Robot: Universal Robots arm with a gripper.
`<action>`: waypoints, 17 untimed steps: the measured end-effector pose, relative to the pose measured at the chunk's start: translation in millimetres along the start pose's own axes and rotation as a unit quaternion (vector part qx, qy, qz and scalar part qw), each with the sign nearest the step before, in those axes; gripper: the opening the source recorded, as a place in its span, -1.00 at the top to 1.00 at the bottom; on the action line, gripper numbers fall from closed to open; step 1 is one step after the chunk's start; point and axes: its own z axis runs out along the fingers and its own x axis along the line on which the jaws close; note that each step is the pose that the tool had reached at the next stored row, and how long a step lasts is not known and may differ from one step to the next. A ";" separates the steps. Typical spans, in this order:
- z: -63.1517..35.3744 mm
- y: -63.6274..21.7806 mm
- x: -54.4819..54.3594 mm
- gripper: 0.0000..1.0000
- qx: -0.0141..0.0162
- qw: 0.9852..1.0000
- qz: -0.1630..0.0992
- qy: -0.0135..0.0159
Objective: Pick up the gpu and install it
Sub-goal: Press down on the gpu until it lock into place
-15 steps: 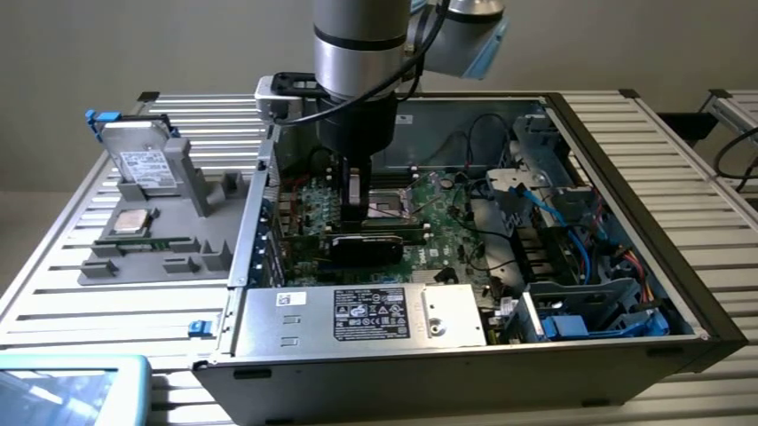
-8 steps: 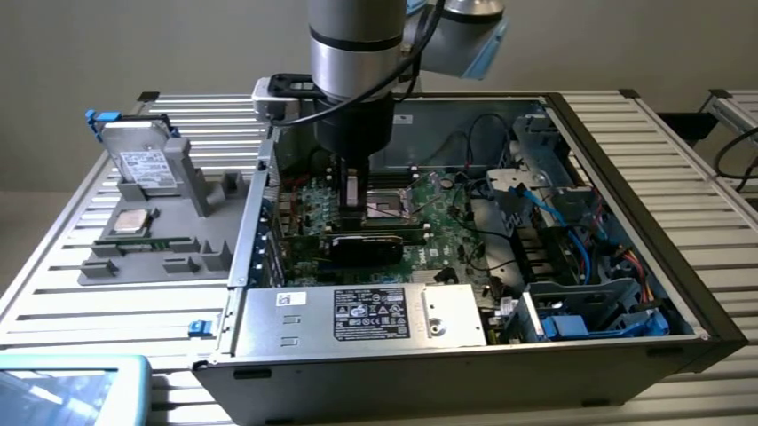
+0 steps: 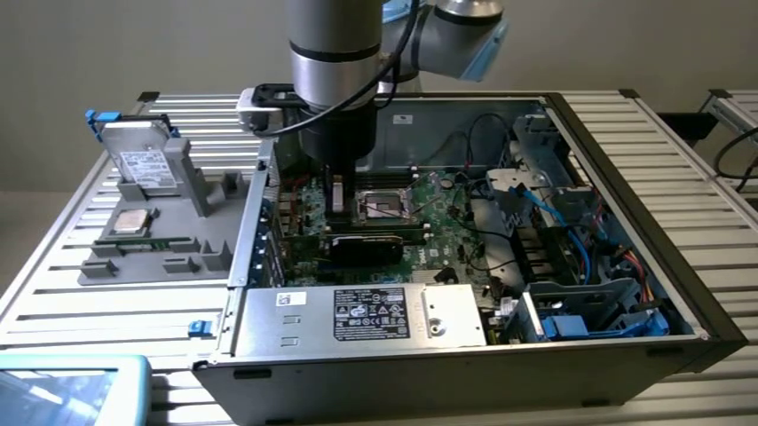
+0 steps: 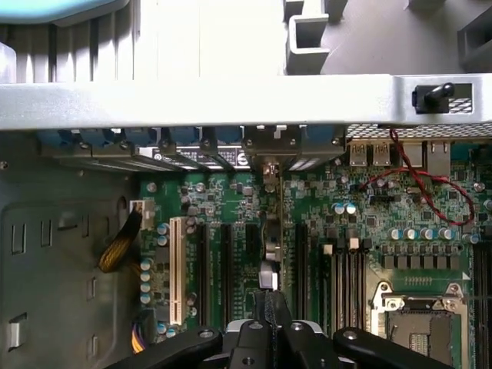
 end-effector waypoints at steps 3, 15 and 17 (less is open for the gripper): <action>3.4 4.8 -3.1 0.76 0.003 1.000 0.000 0.000; 18.4 11.8 -10.0 0.76 0.009 1.000 0.002 0.003; 19.4 11.9 -11.3 0.76 0.009 1.000 0.002 0.005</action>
